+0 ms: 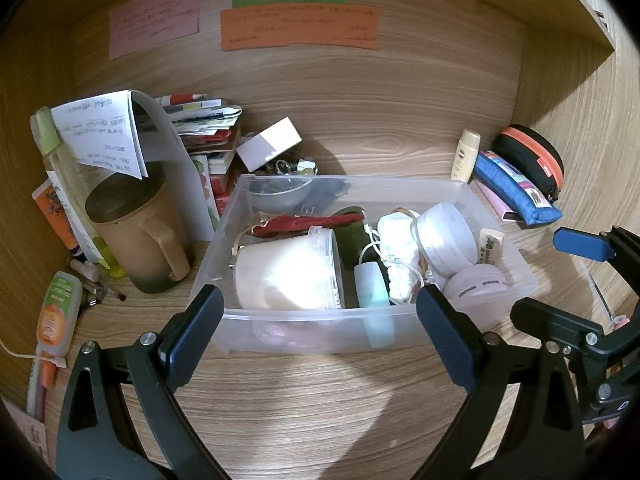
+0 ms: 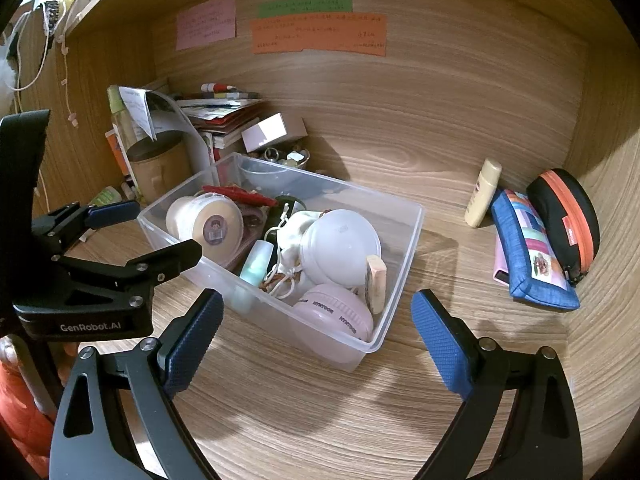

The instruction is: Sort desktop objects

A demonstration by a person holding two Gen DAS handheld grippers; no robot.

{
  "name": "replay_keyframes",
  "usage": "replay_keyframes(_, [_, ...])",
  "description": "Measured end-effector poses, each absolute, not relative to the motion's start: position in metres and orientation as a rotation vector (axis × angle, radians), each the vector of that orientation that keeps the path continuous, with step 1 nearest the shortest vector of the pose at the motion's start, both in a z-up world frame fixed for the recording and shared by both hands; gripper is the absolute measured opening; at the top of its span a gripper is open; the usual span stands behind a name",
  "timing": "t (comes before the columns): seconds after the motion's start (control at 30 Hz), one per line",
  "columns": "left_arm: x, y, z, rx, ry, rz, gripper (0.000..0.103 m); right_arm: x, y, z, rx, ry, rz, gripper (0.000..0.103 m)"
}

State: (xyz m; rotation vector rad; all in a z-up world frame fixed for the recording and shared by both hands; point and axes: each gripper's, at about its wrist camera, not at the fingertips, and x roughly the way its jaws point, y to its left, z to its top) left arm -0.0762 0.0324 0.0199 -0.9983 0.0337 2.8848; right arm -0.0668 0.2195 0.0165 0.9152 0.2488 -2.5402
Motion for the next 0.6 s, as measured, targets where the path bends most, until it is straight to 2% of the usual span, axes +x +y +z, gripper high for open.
replay_keyframes(0.6, [-0.0779, 0.0385, 0.0205, -1.003, 0.032, 2.837, 0.098, -0.0739, 0.2258, 0.0155, 0.935, 0.237, -2.541, 0.095])
